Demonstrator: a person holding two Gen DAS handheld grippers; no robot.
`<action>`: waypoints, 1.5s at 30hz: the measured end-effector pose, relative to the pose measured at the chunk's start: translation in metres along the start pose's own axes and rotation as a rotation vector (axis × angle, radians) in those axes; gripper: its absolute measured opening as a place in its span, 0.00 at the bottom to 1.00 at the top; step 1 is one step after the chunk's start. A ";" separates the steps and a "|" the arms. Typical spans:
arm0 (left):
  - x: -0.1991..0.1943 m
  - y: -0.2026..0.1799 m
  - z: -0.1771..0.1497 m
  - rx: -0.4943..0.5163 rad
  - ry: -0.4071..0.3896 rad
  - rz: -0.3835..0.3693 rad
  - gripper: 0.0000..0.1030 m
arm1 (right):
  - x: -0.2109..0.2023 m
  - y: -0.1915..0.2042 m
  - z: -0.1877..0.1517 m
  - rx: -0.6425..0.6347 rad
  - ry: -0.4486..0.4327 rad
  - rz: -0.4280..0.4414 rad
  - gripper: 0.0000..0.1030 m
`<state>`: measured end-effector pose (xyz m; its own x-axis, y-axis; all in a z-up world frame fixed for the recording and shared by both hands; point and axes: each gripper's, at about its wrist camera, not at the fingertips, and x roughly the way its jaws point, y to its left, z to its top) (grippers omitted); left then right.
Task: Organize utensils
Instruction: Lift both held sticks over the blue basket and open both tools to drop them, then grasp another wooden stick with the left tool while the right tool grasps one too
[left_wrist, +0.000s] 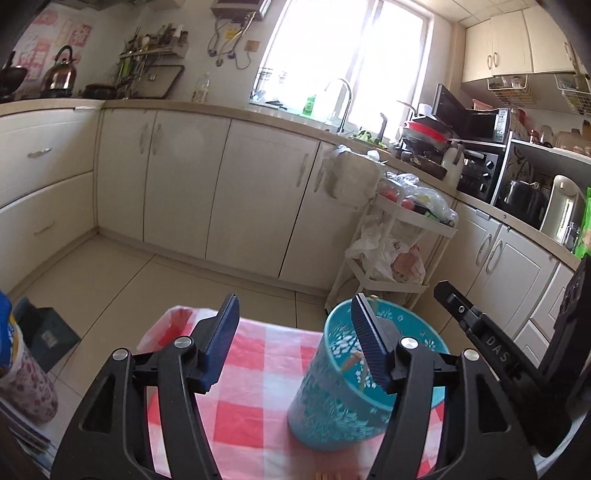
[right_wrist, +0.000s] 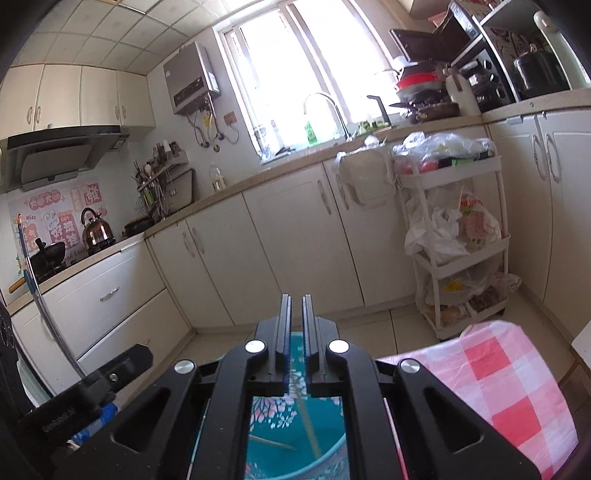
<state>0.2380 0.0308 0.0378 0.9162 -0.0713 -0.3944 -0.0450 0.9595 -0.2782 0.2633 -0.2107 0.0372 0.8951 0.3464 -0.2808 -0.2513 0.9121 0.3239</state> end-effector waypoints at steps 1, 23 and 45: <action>-0.003 0.002 -0.003 0.003 0.008 0.006 0.58 | -0.001 0.000 -0.002 0.000 0.015 0.003 0.16; -0.057 0.012 -0.144 0.100 0.407 0.000 0.66 | -0.085 -0.006 -0.161 -0.128 0.605 -0.058 0.27; -0.001 -0.022 -0.173 0.272 0.558 0.068 0.68 | -0.087 -0.025 -0.167 -0.160 0.643 -0.072 0.09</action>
<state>0.1697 -0.0375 -0.1073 0.5653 -0.0689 -0.8220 0.0746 0.9967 -0.0322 0.1302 -0.2273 -0.0979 0.5258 0.2998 -0.7960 -0.2949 0.9420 0.1600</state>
